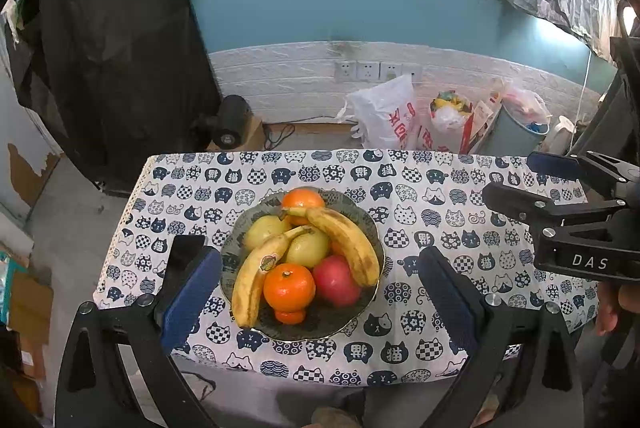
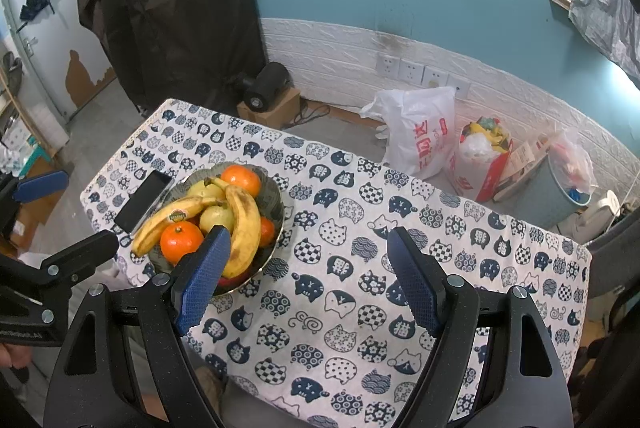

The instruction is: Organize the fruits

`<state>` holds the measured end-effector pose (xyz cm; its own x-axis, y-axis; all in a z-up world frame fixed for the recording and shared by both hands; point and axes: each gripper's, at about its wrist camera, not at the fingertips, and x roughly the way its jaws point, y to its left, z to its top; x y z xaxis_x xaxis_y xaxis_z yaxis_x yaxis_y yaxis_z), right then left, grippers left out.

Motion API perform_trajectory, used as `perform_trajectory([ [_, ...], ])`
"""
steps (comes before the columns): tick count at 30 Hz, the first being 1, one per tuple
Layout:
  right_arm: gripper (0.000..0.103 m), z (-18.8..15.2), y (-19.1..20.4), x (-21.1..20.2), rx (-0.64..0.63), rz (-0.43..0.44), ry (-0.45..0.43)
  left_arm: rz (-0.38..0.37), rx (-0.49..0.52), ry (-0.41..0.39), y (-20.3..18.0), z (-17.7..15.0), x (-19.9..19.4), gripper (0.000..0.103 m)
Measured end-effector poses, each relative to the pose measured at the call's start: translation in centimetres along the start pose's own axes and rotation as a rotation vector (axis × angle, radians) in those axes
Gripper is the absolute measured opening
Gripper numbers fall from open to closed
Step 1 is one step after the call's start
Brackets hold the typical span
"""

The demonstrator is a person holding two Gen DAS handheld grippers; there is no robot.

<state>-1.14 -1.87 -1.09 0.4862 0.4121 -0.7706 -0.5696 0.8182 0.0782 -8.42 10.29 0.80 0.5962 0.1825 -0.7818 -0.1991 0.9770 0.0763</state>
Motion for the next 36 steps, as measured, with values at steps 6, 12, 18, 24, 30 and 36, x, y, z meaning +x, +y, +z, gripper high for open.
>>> perform_trajectory([
  [6, 0.079, 0.0, 0.04, 0.01, 0.0, 0.0, 0.001, 0.005, -0.001, 0.007, -0.05, 0.01, 0.02, 0.099],
  [12, 0.079, -0.05, -0.02, 0.0, 0.0, -0.001, 0.002, 0.016, -0.006, 0.017, 0.1, 0.02, 0.15, 0.1],
  [18, 0.079, 0.03, 0.15, 0.03, -0.001, 0.0, 0.001, 0.012, -0.013, 0.026, 0.14, -0.05, 0.33, 0.099],
  [24, 0.079, -0.04, 0.05, 0.02, -0.002, -0.001, 0.001, 0.013, -0.008, 0.022, 0.03, -0.03, 0.34, 0.099],
  [30, 0.079, -0.05, 0.03, 0.03, -0.001, -0.002, 0.002, 0.015, -0.004, 0.028, -0.1, -0.05, 0.38, 0.099],
  [36, 0.079, -0.06, 0.05, 0.04, -0.002, -0.001, 0.003, 0.008, -0.005, 0.033, -0.08, -0.09, 0.43, 0.099],
])
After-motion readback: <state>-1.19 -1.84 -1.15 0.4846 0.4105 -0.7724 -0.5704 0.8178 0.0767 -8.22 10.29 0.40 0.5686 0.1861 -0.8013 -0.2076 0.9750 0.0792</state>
